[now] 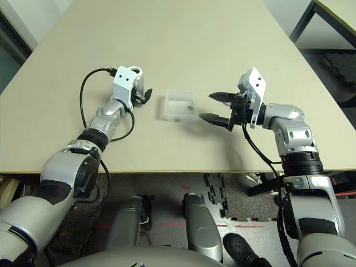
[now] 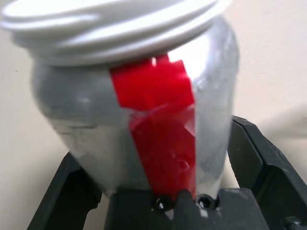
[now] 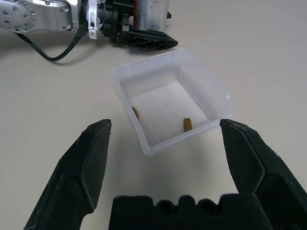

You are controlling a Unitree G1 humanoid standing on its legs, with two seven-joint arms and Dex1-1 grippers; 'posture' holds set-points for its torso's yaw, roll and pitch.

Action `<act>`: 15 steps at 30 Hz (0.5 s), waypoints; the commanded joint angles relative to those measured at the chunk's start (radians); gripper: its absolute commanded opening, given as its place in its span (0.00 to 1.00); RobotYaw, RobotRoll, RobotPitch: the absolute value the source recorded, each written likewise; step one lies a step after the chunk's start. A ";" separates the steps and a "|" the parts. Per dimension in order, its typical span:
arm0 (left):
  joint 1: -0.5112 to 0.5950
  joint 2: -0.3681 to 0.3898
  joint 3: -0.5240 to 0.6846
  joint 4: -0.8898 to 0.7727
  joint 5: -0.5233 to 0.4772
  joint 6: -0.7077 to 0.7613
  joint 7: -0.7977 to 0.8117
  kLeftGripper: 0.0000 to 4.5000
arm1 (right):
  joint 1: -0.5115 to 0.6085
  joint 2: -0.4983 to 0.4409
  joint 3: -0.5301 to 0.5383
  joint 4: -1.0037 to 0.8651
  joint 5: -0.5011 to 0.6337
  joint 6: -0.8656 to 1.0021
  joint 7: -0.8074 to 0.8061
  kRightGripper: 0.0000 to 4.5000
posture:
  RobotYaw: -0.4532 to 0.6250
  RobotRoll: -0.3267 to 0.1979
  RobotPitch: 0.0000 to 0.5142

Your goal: Pour the medicine from the bottle into the box.

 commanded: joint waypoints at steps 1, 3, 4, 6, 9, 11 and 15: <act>0.032 0.000 0.015 -0.029 -0.028 -0.003 -0.037 1.00 | -0.012 0.005 0.011 0.028 -0.012 -0.018 0.005 1.00 | 0.22 0.62 0.29; 0.046 0.003 0.018 -0.048 -0.037 -0.003 -0.056 1.00 | -0.017 0.008 0.012 0.039 -0.014 -0.024 0.006 1.00 | 0.23 0.62 0.29; 0.055 0.006 0.019 -0.061 -0.042 -0.001 -0.066 1.00 | -0.020 0.009 0.013 0.045 -0.015 -0.028 0.006 1.00 | 0.23 0.62 0.29; 0.084 0.012 0.018 -0.102 -0.053 0.003 -0.088 1.00 | -0.026 0.013 0.015 0.057 -0.017 -0.035 0.007 1.00 | 0.23 0.62 0.29; 0.135 0.012 0.015 -0.186 -0.071 0.022 -0.109 1.00 | -0.036 0.017 0.018 0.074 -0.019 -0.046 0.008 1.00 | 0.24 0.62 0.29; 0.182 0.007 0.011 -0.273 -0.089 0.054 -0.127 1.00 | -0.041 0.020 0.020 0.085 -0.020 -0.052 0.010 1.00 | 0.25 0.62 0.28; 0.279 0.012 -0.010 -0.451 -0.093 0.116 -0.130 1.00 | -0.049 0.026 0.022 0.098 -0.024 -0.060 0.012 1.00 | 0.26 0.62 0.28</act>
